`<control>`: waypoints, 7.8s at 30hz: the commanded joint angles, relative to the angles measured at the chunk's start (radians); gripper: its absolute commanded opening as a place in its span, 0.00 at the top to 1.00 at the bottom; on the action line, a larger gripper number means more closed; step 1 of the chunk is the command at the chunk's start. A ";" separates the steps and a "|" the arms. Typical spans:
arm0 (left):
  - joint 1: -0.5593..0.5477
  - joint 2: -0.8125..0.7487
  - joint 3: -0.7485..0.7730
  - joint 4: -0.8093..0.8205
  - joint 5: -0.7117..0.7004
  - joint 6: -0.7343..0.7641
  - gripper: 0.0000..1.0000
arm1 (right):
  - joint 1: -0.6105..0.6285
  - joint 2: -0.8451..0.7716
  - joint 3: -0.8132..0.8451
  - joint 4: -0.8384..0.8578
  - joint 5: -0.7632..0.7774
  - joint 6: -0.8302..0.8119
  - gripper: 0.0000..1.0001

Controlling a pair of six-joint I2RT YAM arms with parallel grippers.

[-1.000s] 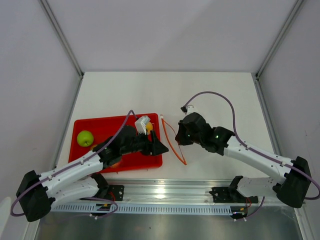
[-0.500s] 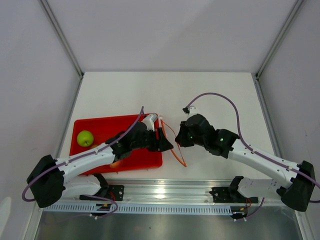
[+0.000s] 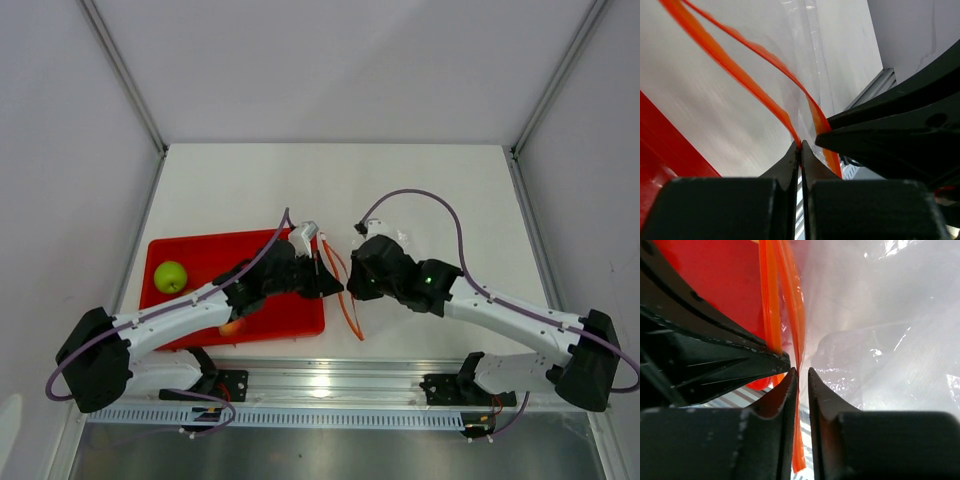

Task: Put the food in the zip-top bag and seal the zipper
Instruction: Open the zipper of the food storage bag at the center of the board, then pick up the fake fruit from the bin, then place the fake fruit in the zipper food storage bag.

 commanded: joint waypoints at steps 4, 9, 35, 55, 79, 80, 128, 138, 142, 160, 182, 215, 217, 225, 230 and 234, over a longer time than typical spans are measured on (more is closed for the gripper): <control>-0.013 -0.028 0.039 0.034 0.019 0.004 0.99 | 0.074 0.098 0.106 -0.125 0.179 0.012 0.74; -0.022 -0.042 0.017 0.042 0.021 -0.005 0.99 | 0.101 0.156 0.152 -0.192 0.303 0.028 0.68; -0.025 -0.193 -0.102 -0.091 -0.108 0.082 0.99 | 0.111 -0.046 0.060 -0.202 0.498 -0.037 1.00; -0.034 -0.159 0.037 0.011 -0.006 0.115 0.31 | 0.117 -0.043 0.033 -0.093 0.325 -0.076 1.00; -0.065 -0.049 0.026 0.067 -0.055 0.004 0.41 | 0.123 -0.063 0.037 -0.048 0.268 -0.079 1.00; -0.063 -0.035 0.025 0.068 -0.050 0.004 0.44 | 0.121 -0.074 0.036 -0.053 0.276 -0.079 1.00; 0.052 -0.255 0.034 -0.375 -0.564 0.076 0.01 | 0.020 -0.148 0.010 -0.268 0.443 -0.062 1.00; 0.280 -0.064 0.149 -0.487 -0.530 -0.094 0.00 | 0.022 -0.152 0.005 -0.266 0.431 -0.057 1.00; 0.309 0.034 0.194 -0.449 -0.481 -0.143 0.01 | 0.022 -0.158 0.003 -0.271 0.429 -0.054 1.00; 0.349 0.356 0.255 -0.280 -0.378 -0.214 0.00 | 0.022 -0.183 -0.020 -0.263 0.423 -0.059 1.00; 0.381 0.292 0.102 -0.170 -0.317 -0.193 0.67 | 0.022 -0.169 -0.041 -0.234 0.398 -0.059 1.00; -0.022 -0.412 -0.265 0.235 0.035 -0.068 0.99 | 0.060 -0.275 -0.220 -0.030 0.221 -0.017 1.00; -0.057 -0.426 -0.256 0.210 0.004 -0.050 0.99 | 0.060 -0.278 -0.227 -0.007 0.204 -0.048 1.00; -0.103 -0.412 -0.207 0.171 -0.032 0.024 0.99 | 0.089 -0.280 -0.253 0.030 0.205 -0.057 1.00; -0.128 -0.342 -0.213 0.280 -0.024 0.016 0.99 | 0.115 -0.283 -0.233 0.010 0.228 -0.018 1.00; -0.163 -0.256 -0.190 0.343 -0.012 -0.005 0.99 | 0.138 -0.287 -0.196 -0.019 0.224 0.028 1.00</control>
